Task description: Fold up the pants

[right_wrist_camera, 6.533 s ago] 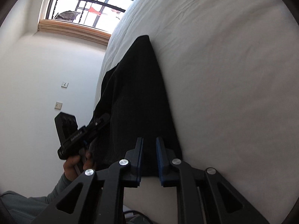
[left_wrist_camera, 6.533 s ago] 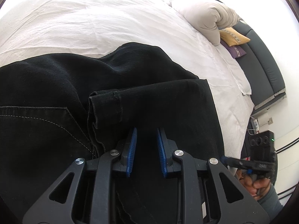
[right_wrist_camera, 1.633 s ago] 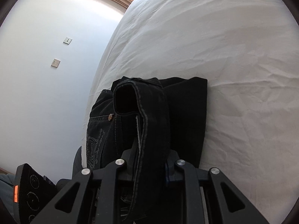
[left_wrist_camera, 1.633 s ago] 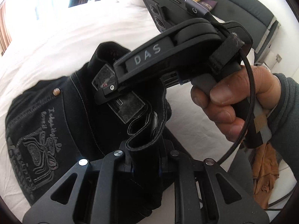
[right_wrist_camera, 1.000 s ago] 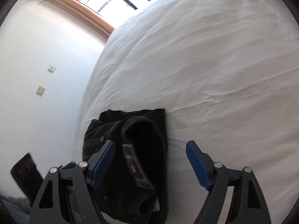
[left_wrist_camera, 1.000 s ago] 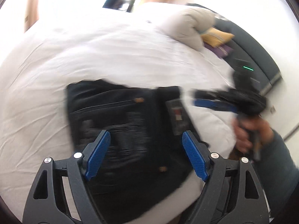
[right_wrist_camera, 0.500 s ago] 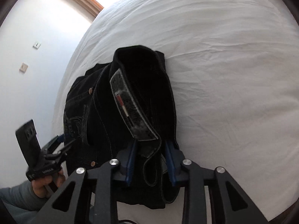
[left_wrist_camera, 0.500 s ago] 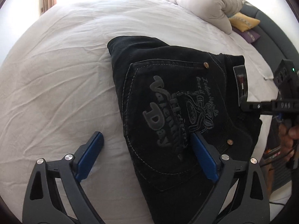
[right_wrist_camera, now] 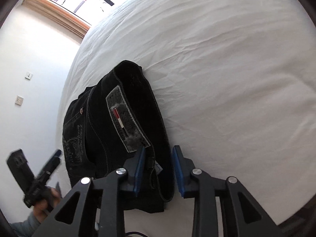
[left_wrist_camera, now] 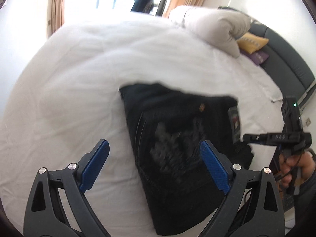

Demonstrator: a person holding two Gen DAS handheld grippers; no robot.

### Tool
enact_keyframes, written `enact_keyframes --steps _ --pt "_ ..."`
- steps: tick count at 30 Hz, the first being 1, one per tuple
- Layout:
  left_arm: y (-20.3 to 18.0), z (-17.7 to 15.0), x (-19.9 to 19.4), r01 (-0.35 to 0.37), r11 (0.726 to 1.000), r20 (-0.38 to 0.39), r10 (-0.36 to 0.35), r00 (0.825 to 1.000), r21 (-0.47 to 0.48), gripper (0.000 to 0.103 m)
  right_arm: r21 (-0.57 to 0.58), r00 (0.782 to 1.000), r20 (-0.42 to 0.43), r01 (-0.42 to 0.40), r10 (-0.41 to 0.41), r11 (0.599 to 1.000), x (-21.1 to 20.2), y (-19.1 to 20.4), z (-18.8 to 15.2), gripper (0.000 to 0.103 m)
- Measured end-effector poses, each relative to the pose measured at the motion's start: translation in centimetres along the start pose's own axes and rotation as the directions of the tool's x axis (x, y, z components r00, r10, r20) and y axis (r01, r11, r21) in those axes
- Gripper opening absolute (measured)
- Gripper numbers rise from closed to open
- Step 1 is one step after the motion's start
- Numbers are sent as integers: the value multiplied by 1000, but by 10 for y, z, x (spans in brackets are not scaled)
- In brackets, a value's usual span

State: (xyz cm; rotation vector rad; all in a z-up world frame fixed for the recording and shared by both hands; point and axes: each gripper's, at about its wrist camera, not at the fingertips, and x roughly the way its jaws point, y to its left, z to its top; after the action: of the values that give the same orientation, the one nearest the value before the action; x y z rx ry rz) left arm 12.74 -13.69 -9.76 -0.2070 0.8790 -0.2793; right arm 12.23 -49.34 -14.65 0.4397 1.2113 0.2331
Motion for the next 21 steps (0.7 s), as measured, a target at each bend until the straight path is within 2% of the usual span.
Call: enact_keyframes --steps 1,2,4,5,7,9,12,13,14,15,17,18,19,21 --pt "-1 7 -3 16 1000 20 -16 1000 0 94 -20 1000 19 24 -24 1000 -8 6 3 33" --pt "-3 13 -2 30 1000 34 -30 999 7 94 -41 999 47 10 -8 999 -16 15 6 33" --pt "-14 27 5 47 998 34 -48 998 36 94 -81 993 88 -75 82 994 -24 31 14 33" --pt "-20 32 15 55 997 28 -57 998 55 94 -109 989 90 -111 121 988 -23 39 18 34" --pt "-35 41 36 78 995 0 -78 997 69 94 -132 992 61 -101 109 986 -6 53 23 35" --pt "-41 43 57 43 996 -59 -38 998 79 94 -113 994 27 -103 106 988 14 55 25 35" --pt "-26 29 85 -72 993 -107 82 991 94 94 -78 990 -19 -139 138 987 38 56 18 35" --pt "-13 20 94 -86 994 -142 94 985 65 95 -76 990 -20 -137 136 988 42 56 14 35" --pt "4 11 103 -53 999 -187 53 981 2 95 -79 990 -13 -139 139 987 43 55 10 35" --pt "14 5 103 -27 999 -176 23 984 -22 95 -77 989 -11 -147 147 986 46 57 6 35" --pt "8 -1 99 -60 997 -154 65 986 37 96 -59 984 -22 -177 176 982 48 54 -4 37" --pt "4 -2 98 -80 995 -154 87 984 52 96 -58 983 -28 -182 181 982 48 54 -7 42" --pt "2 -3 97 -89 994 -153 98 983 59 96 -74 983 -32 -182 180 981 48 60 -11 52" --pt "7 -5 96 -79 995 -151 86 985 53 96 -123 983 -40 -182 178 976 50 74 -18 67"
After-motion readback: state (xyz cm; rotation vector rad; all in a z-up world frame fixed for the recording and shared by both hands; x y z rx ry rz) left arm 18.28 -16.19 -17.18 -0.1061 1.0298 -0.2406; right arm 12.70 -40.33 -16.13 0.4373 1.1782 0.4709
